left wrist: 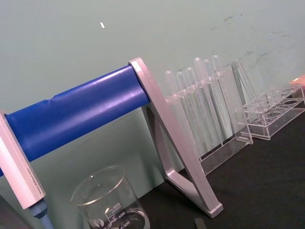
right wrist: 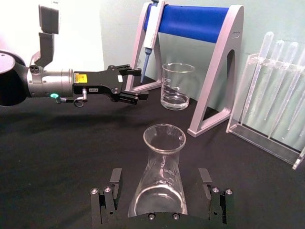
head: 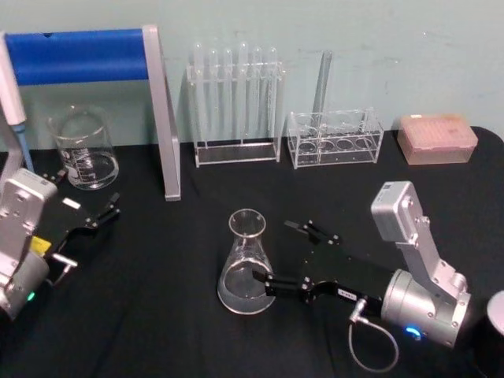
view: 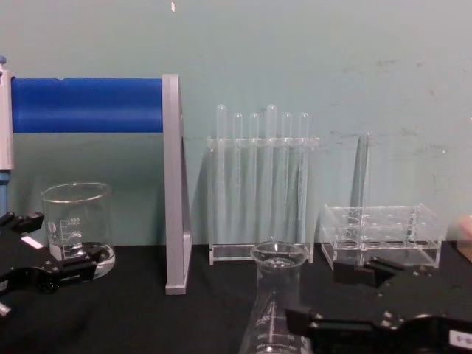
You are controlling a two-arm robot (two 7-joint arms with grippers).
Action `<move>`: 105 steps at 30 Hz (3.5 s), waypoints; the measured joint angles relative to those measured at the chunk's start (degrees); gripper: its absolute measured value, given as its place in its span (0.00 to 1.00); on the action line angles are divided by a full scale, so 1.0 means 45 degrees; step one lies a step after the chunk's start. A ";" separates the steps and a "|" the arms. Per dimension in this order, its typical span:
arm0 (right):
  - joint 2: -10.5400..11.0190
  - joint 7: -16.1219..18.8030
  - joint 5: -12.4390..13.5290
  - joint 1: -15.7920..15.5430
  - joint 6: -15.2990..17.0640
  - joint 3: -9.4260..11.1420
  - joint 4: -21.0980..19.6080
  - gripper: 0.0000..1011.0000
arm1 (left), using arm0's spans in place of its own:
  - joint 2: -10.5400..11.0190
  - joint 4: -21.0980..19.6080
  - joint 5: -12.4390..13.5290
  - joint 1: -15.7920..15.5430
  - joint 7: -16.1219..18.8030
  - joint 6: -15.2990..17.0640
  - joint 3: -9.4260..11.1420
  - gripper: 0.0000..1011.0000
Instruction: Grasp the erlenmeyer flask with one hand, shake it three times, then place it back.
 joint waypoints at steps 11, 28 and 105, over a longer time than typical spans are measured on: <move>-0.0784 -0.0045 -0.0159 0.0584 0.0124 -0.0160 0.0800 0.99 | -0.0001 0.0000 -0.0001 0.0001 0.0000 0.0000 0.0000 0.99; -0.1513 0.0012 -0.0309 0.1337 0.0241 -0.0491 0.1706 0.99 | 0.0000 0.0000 -0.0001 0.0000 0.0001 0.0000 0.0000 0.99; -0.1314 -0.1518 -0.0377 0.1238 0.1474 0.0903 -0.0873 0.45 | -0.0001 0.0000 -0.0001 0.0000 0.0000 0.0000 0.0000 0.99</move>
